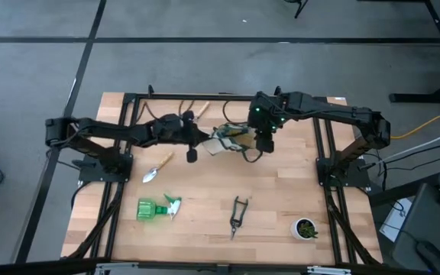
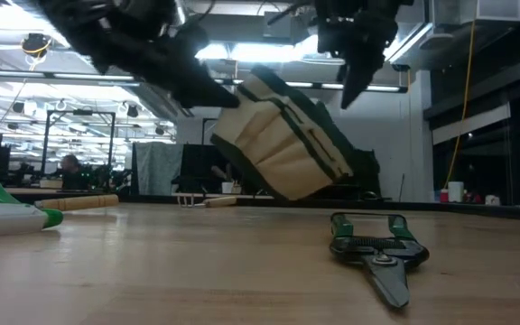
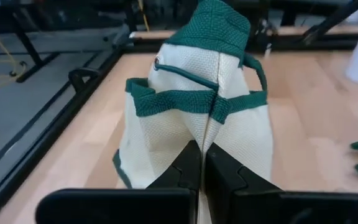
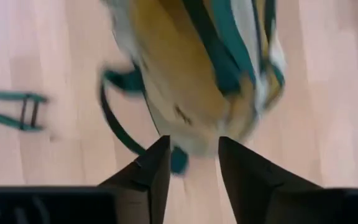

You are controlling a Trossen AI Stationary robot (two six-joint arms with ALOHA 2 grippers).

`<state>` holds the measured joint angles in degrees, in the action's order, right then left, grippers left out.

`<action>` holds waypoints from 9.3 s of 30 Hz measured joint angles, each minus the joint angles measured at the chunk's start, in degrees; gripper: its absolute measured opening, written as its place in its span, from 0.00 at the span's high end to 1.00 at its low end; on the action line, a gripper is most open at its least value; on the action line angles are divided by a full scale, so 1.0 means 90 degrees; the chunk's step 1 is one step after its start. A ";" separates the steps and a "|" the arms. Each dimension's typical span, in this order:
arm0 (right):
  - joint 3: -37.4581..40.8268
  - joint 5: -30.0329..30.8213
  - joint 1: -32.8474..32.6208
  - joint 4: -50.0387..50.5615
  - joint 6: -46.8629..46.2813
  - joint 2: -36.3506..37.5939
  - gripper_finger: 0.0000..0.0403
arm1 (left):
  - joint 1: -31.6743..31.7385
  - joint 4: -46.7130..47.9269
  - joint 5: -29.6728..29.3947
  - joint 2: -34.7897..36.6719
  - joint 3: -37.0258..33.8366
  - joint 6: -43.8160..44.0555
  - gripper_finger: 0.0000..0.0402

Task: Pick & Place Garden tools in Gardening bag
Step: Prepare the gardening bag, then put the hand rake into the gardening bag

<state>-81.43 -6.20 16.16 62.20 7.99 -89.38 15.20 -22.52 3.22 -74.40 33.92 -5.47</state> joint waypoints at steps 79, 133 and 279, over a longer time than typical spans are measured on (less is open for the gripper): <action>0.4342 0.0314 -0.0091 -0.3788 -0.0746 0.0888 0.64 | 0.0054 -0.0684 0.0632 0.2204 -0.1952 0.2197 0.49; 0.7110 -0.0499 -0.0091 -0.7023 -0.0984 0.4651 0.64 | 0.0697 -0.0473 0.0546 0.2240 -0.1952 0.2072 0.49; 0.8981 0.0348 -0.1465 -0.8749 -0.0621 0.6408 0.64 | 0.2098 0.2166 -0.0793 -0.2639 0.0992 0.3091 0.49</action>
<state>-0.60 -3.07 2.97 -16.53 2.40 -31.70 34.09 -3.03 -3.91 -98.15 42.85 22.35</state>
